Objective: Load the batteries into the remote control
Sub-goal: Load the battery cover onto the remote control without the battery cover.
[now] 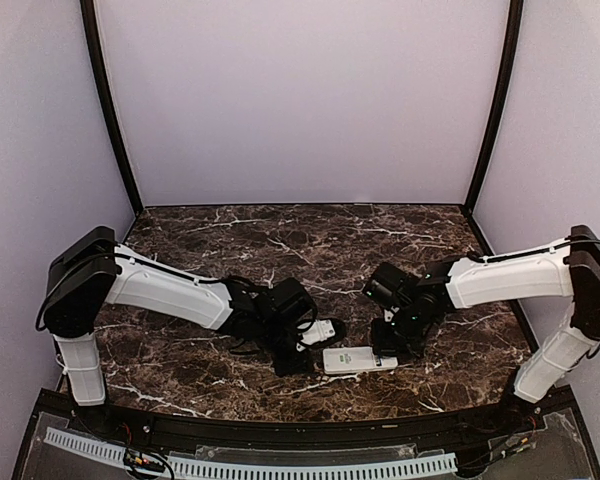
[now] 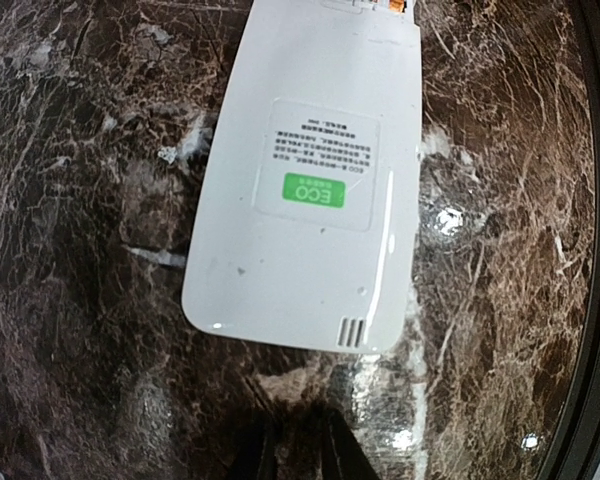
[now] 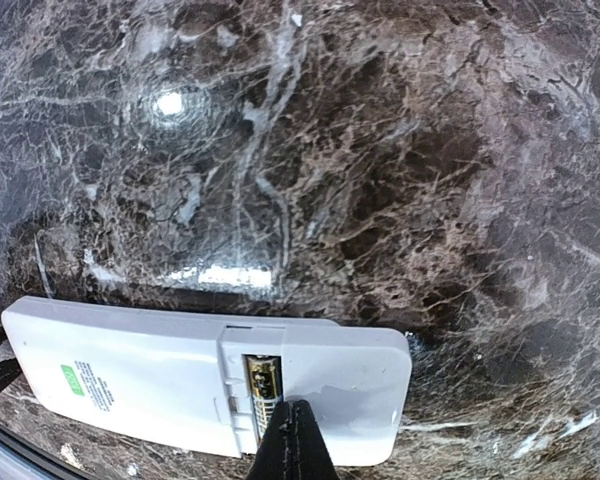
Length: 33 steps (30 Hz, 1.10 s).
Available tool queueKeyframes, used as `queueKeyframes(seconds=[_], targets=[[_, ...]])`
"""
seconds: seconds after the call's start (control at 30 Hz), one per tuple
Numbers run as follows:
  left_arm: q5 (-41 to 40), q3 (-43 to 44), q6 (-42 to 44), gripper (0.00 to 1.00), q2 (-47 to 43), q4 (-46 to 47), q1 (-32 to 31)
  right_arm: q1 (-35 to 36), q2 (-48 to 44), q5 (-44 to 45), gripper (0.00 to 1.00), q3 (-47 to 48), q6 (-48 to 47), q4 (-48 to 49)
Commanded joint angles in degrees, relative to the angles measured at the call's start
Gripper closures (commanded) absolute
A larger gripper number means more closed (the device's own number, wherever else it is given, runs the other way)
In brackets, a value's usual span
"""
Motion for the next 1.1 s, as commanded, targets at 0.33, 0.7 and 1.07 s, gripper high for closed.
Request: queueKeyframes(seconds=[0.33, 0.7, 1.07], targets=[[0.87, 1.36, 0.04, 0.83, 1.8, 0.18, 0.0, 1.54, 1.46, -0.45, 1.0, 3.63, -0.02, -2.89], [1.11, 1.32, 0.17, 0.83, 1.93, 0.2, 0.03, -2.02, -5.6, 4.91, 1.0, 2.59, 2.9, -9.75], [1.46, 1.55, 0.25, 0.83, 2.0, 0.14, 0.0, -5.72, 1.74, 6.29, 1.0, -0.9, 2.47, -10.36]])
